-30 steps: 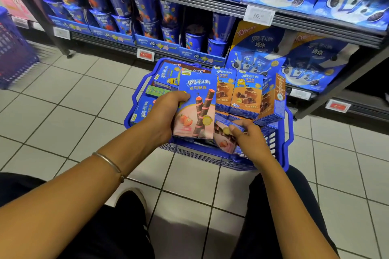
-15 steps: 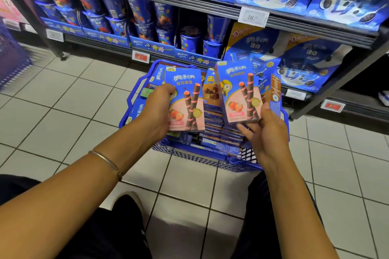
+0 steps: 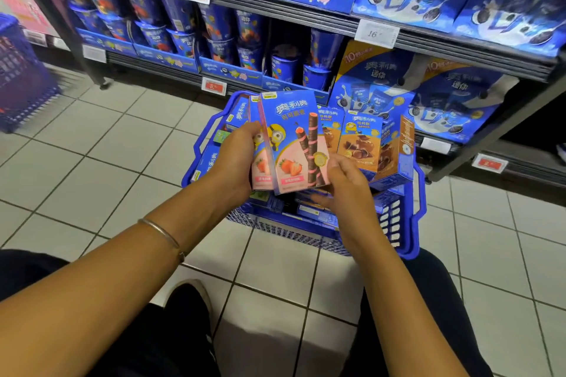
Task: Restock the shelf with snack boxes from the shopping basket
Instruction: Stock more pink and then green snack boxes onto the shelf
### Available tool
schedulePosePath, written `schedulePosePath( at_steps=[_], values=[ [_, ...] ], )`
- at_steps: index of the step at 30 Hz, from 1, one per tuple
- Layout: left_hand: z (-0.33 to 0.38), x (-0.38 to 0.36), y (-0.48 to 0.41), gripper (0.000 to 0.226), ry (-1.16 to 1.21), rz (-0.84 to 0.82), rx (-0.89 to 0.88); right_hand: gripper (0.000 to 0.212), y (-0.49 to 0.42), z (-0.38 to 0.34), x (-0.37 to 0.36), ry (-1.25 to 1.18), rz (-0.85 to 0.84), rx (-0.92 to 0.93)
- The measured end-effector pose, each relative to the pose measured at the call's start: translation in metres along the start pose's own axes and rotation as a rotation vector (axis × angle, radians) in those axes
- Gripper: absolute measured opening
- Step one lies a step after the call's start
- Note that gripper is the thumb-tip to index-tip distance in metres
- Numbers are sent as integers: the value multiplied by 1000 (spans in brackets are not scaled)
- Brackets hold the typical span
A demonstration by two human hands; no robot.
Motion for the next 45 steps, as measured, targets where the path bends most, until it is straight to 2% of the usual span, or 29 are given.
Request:
schedulePosePath(
  at_steps=[3, 7, 9, 12, 14, 15, 17, 20, 23, 27, 28, 31, 36, 40, 42, 45],
  values=[
    [5, -5, 8, 55, 15, -85, -66, 18, 4, 0, -7, 47, -22, 25],
    [11, -8, 16, 46, -120, -96, -205, 16, 7, -5, -11, 138, -2, 150],
    [11, -6, 16, 51, -151, -60, -218, 16, 7, -6, -12, 137, -50, 151],
    [15, -5, 17, 50, -87, -64, -216, 28, 0, -6, -4, 55, -127, 32],
    [19, -3, 16, 39, -21, -72, -212, 40, -14, 5, 9, 31, -85, -108],
    [20, -3, 17, 37, 4, -76, -203, 40, -22, 12, 17, 87, -38, -134],
    [20, -3, 18, 25, 37, -94, -179, 34, -40, 33, 29, 385, -5, -101],
    [18, -2, 18, 15, 76, -109, -145, 36, -64, 71, 36, 854, -176, -83],
    [16, -1, 16, 14, 93, -109, -136, 41, -79, 98, 35, 1105, -352, -126],
    [16, -2, 18, 14, 85, -126, -118, 33, -87, 122, 18, 1287, -531, -112],
    [16, -2, 19, 14, 89, -136, -110, 37, -90, 127, 11, 1321, -580, -93],
    [17, -3, 21, 15, 93, -145, -104, 41, -93, 135, -12, 1343, -708, -39],
    [16, -3, 21, 19, 98, -142, -98, 28, -100, 155, -45, 1393, -854, 58],
    [16, 0, 18, 19, 82, -162, -102, 50, -105, 171, -48, 1522, -965, -19],
    [15, 1, 17, 16, 86, -163, -93, 57, -110, 178, -43, 1573, -960, -86],
    [15, 2, 14, 17, 93, -158, -90, 55, -116, 180, -40, 1659, -903, -99]
  ],
)
Point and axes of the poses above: each hand's wrist, its own y-axis away from the middle knuckle, its own x-axis out of the back of the hand, z = x × y, the point moved 5 cm from there along -y, towards the middle knuckle, and after that the axes turned 12 degrees about z, right-handed, at the moved point
